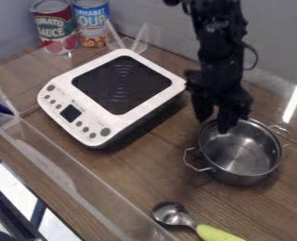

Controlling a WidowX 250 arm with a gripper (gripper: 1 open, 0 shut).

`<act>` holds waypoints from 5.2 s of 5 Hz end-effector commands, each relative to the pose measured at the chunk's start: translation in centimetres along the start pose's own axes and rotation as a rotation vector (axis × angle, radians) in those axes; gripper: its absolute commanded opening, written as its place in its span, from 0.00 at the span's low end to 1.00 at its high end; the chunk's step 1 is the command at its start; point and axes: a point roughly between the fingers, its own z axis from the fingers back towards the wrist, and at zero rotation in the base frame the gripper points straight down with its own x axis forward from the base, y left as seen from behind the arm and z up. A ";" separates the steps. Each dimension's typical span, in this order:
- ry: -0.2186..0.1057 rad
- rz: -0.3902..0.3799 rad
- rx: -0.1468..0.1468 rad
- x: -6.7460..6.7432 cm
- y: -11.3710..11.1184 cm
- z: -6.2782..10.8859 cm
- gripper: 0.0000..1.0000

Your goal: Put silver pot on the white and black stove top

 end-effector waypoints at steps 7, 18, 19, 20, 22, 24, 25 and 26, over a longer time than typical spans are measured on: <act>-0.104 -0.060 0.052 1.5 5.7 14.6 0.00; 0.027 -0.029 0.128 -1.3 14.4 11.0 1.00; 0.046 -0.069 0.136 -0.6 15.7 10.4 1.00; 0.060 -0.116 0.141 0.1 16.9 10.0 1.00; 0.081 -0.182 0.148 1.0 16.4 7.6 1.00; 0.065 -0.241 0.115 3.2 14.4 6.2 1.00; 0.054 -0.241 0.097 3.5 14.2 5.5 1.00; 0.050 -0.242 0.086 3.7 14.2 4.9 1.00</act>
